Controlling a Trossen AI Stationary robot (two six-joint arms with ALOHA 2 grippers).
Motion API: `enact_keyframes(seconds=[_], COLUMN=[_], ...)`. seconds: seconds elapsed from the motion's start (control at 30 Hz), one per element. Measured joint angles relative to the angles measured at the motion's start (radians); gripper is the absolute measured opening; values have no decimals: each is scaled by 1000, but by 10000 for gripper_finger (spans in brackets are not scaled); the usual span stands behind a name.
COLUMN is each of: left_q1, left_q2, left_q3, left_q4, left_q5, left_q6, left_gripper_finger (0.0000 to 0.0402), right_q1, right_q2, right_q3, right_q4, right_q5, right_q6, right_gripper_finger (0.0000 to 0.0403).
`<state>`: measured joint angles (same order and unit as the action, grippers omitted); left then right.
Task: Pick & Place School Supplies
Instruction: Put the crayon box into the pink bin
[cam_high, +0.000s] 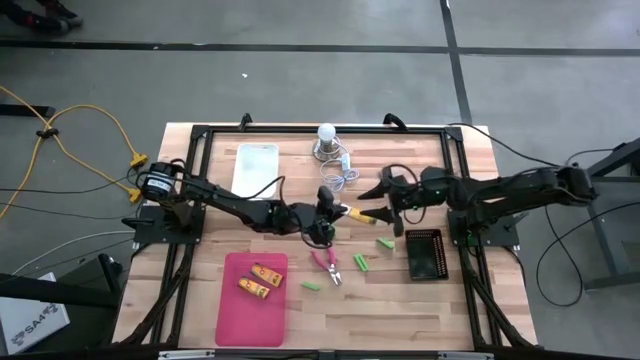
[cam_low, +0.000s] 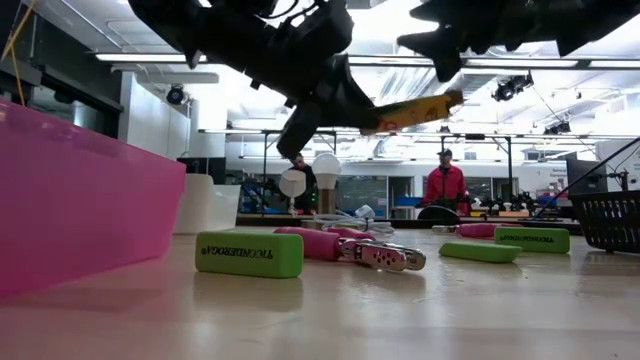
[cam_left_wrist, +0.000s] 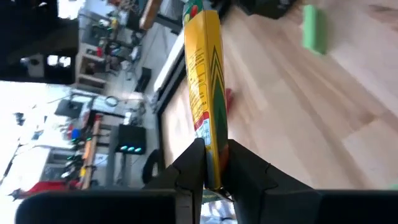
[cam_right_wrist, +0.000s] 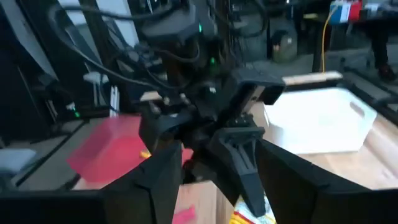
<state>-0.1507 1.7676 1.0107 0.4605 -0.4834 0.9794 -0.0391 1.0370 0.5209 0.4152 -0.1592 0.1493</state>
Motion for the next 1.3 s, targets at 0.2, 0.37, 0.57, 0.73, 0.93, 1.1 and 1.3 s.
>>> enact_keyframes(seconds=[0.2, 0.37, 0.57, 0.73, 0.93, 1.1, 1.3], left_q1=[-38, -87, -138, -208, -322, -432, -542], left_q2=[0, -1, -2, -2, -2, -2, -2], left_q3=[0, 0, 0, 0, 1, 1, 1], left_q4=[51, 74, 76, 75, 75, 75, 79], left_q5=[-65, -213, -442, -547, -714, -846, -942], left_q6=[42, -28, -213, -245, -318, -363, -492], left_gripper_finger=[55, 55, 55, 53, 35, 34, 42], right_q1=[0, 0, 0, 0, 0, 3, 33], right_q2=[-43, -45, -41, -41, -41, -41, -40], right_q3=[0, 0, 0, 0, 0, -1, -1], right_q4=[-8, -16, -20, -21, -22, -22, -22], right_q5=[3, 24, 38, 30, 18, -4, 3], right_q6=[0, 1, -20, -19, 13, 15, 15], right_gripper_finger=[194, 194, 194, 194, 194, 194, 194])
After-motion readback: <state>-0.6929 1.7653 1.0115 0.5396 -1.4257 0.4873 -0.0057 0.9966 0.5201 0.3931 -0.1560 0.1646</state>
